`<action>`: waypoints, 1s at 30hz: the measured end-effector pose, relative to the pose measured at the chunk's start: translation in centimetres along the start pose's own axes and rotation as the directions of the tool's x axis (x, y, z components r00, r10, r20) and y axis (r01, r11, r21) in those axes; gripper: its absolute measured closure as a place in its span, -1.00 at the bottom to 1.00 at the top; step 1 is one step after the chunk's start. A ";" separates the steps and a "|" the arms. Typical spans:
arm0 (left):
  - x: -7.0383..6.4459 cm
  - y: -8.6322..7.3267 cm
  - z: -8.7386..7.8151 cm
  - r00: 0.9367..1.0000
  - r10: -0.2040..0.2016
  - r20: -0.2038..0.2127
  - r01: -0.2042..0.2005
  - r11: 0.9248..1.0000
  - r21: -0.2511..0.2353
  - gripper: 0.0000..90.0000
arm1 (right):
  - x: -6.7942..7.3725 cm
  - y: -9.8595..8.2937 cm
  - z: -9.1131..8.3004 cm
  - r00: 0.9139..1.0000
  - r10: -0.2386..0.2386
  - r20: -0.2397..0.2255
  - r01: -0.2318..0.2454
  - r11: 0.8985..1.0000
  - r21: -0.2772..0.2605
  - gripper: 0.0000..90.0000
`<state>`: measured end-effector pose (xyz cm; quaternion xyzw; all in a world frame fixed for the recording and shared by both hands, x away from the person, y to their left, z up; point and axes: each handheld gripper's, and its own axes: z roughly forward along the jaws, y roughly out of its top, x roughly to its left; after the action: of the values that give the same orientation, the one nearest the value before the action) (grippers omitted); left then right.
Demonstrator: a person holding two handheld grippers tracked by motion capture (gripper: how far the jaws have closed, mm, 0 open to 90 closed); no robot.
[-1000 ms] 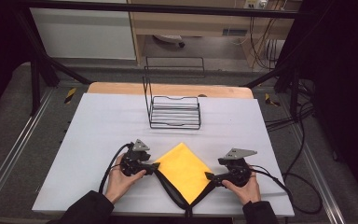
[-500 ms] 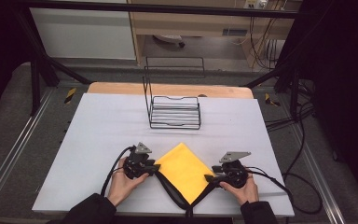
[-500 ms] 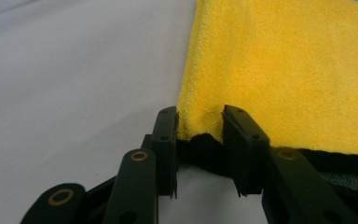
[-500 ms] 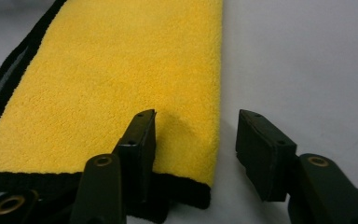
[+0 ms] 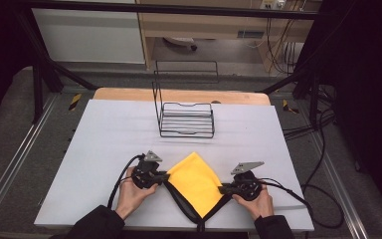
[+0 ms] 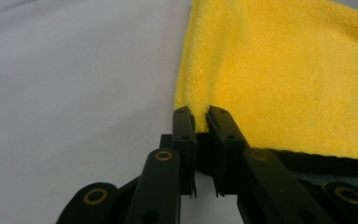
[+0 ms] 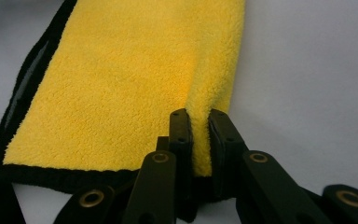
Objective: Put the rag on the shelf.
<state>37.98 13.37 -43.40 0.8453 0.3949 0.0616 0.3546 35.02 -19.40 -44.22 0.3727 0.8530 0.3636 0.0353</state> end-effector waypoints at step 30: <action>2.6 2.1 -2.6 0.997 0.034 -0.062 -0.043 0.989 -0.140 -0.09 | 0.2 3.7 0.1 0.993 0.072 0.092 -0.046 0.964 -0.261 -0.28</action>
<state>40.08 15.70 -40.54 0.8234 0.3835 0.1214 0.4004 37.14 -17.49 -41.86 0.4078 0.7842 0.4532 0.1155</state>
